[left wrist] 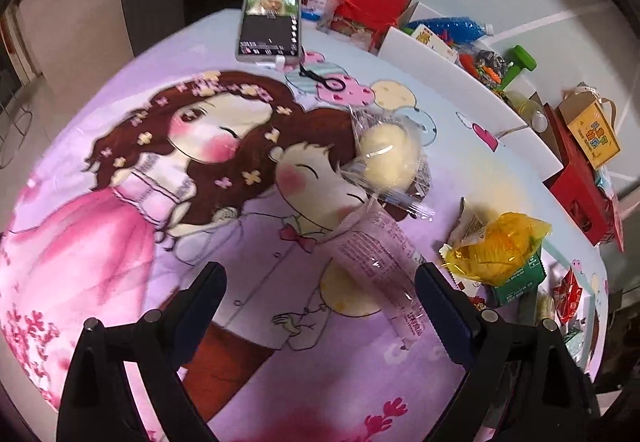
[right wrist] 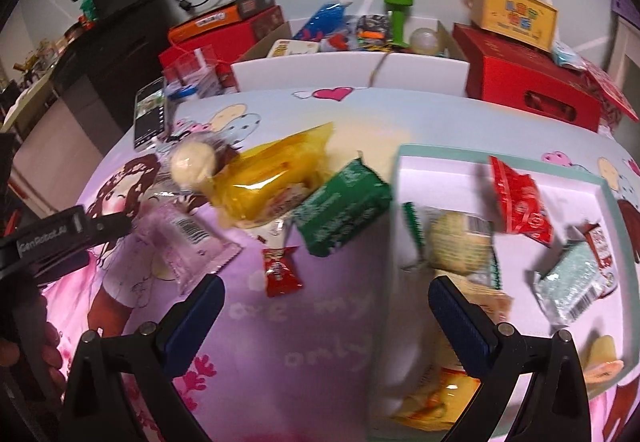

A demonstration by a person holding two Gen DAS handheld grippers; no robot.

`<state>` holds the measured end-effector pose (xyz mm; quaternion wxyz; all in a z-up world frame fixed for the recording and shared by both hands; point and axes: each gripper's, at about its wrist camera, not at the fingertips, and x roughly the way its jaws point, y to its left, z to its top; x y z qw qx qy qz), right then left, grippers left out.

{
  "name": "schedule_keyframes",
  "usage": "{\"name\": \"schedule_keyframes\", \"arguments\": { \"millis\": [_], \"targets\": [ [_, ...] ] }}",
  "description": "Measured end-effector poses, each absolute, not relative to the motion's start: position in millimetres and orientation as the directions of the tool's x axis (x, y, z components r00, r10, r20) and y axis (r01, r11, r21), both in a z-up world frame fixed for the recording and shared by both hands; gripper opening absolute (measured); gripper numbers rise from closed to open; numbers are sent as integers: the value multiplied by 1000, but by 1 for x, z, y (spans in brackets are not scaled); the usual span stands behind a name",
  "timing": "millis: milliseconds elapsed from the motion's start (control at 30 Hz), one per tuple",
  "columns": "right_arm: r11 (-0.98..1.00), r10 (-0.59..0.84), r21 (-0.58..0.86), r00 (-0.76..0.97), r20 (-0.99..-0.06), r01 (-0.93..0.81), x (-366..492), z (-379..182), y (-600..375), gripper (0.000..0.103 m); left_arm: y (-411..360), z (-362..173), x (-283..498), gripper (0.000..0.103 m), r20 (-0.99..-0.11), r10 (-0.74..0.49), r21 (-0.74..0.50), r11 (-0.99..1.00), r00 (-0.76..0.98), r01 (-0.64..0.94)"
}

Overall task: Organize snacks
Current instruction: 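Grasp the pink bread packet with the left gripper while the right grasps the small red candy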

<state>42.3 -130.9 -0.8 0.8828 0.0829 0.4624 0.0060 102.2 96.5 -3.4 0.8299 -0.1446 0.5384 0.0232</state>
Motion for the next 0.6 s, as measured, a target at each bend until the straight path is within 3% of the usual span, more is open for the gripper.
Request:
{"name": "schedule_keyframes", "arguments": {
  "millis": [367,600],
  "targets": [
    [992,107,123,574,-812,-10,58,-18,-106,92,68,-29,126,95,-902,-202,-269,954,381,-131],
    [993,111,107,550,-828,-38,64,-34,-97,84,53,-46,137,95,-919,-183,-236,965,350,-113]
  ]
}}
